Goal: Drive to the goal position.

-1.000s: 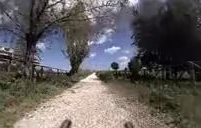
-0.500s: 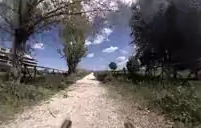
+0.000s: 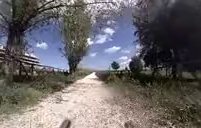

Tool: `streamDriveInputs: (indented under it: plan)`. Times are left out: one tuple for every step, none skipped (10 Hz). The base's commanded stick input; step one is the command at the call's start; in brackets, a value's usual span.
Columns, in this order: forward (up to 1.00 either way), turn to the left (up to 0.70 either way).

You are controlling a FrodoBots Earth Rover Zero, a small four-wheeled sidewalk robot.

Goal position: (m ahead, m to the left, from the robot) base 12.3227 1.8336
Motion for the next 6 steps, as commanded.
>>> streamDriveInputs:
  plan:
    - [0.85, 0.0]
    - [0.85, 0.0]
    - [0.85, 0.0]
    - [0.85, 0.0]
    - [0.85, 0.0]
    - [0.85, 0.0]
